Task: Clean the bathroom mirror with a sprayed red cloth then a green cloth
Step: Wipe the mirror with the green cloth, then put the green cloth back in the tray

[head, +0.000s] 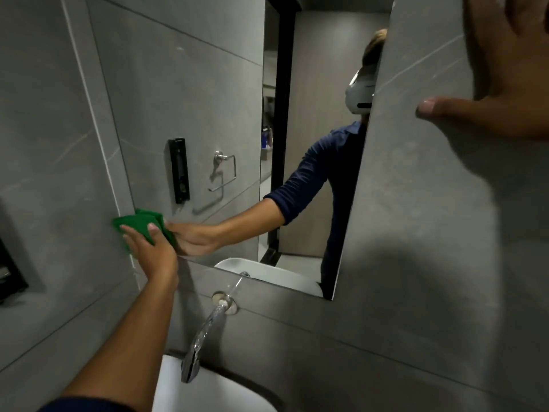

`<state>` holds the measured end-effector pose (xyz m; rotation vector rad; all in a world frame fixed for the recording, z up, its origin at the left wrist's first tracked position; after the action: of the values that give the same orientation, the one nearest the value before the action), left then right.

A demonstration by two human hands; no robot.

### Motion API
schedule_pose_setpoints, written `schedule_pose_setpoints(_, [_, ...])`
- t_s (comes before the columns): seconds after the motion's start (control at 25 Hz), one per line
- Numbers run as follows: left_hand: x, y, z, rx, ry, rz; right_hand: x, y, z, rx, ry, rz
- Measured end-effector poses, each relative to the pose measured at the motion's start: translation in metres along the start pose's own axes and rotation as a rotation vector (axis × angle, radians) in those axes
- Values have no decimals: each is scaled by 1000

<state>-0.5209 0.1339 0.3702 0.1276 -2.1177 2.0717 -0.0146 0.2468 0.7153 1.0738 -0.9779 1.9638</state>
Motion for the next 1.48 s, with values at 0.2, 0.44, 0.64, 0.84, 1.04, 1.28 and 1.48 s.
schedule_pose_setpoints(0.2, [-127,-12,-16,-25,-15,233,-12,19,28,-54,-1,-16])
schedule_pose_setpoints(0.44, [-330,-63,-12,-91,162,221,-92,10,33,-2,60,99])
schedule_pose_setpoints(0.64, [-417,-78,10,-438,367,294,-261,-18,24,-103,151,-29])
schedule_pose_setpoints(0.84, [-463,11,63,-414,790,414,-358,-46,23,-181,284,-96])
schedule_pose_setpoints(1.04, [-535,146,83,167,1080,-53,-404,-55,11,-160,258,-128])
schedule_pose_setpoints(1.28, [-604,322,43,752,1477,-637,-438,-61,-21,-33,292,-263])
schedule_pose_setpoints(1.48, [-631,367,30,904,1477,-779,-458,-59,-37,26,271,-337])
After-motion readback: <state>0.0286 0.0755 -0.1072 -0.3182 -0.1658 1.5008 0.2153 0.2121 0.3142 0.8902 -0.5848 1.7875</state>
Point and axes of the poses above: each hand's wrist, its own x-axis towards the middle knuckle, its own z-axis out of the back of the hand, y = z × x, the point moved 1 cm from there along x, towards the middle knuckle, and after that the axes turned 8 degrees about -y, right-handed, at the moved point
